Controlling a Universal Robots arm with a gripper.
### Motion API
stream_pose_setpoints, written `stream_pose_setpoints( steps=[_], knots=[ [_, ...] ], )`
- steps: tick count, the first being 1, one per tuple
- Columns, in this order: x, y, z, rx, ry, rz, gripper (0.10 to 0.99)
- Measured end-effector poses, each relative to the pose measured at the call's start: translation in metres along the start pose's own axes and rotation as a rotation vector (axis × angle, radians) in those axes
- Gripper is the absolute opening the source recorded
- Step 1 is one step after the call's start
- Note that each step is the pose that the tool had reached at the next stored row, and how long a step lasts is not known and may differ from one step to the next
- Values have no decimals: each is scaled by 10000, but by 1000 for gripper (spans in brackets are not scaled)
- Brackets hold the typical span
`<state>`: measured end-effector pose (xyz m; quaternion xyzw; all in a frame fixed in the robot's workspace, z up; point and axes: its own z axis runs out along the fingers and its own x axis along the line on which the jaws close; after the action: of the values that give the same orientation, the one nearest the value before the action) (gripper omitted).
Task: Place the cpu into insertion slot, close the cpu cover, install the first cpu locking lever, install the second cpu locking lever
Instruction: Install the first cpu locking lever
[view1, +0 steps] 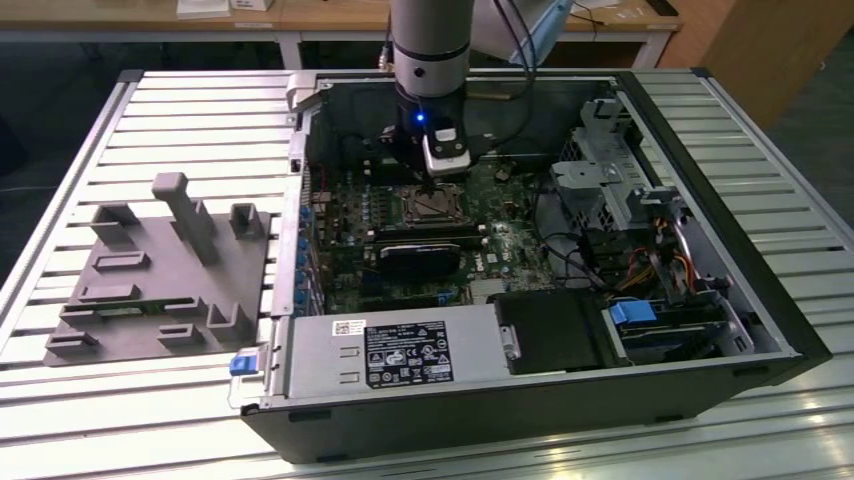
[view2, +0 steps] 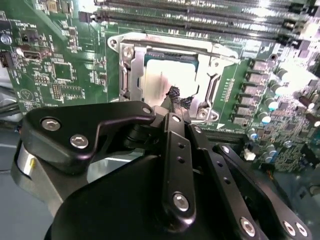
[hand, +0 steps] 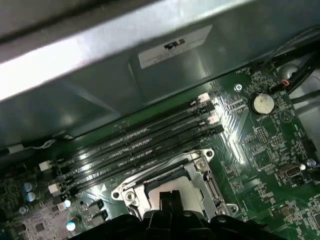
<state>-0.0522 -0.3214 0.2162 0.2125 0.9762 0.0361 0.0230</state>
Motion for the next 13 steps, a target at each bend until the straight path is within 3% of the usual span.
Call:
stream_pose_setpoints(
  steps=[4,8,13],
  knots=[
    [-6,-14,0,50,-13,-152,102],
    [-7,-15,-1,235,-77,-457,102],
    [-7,-15,-1,243,-37,-1295,102]
  ],
)
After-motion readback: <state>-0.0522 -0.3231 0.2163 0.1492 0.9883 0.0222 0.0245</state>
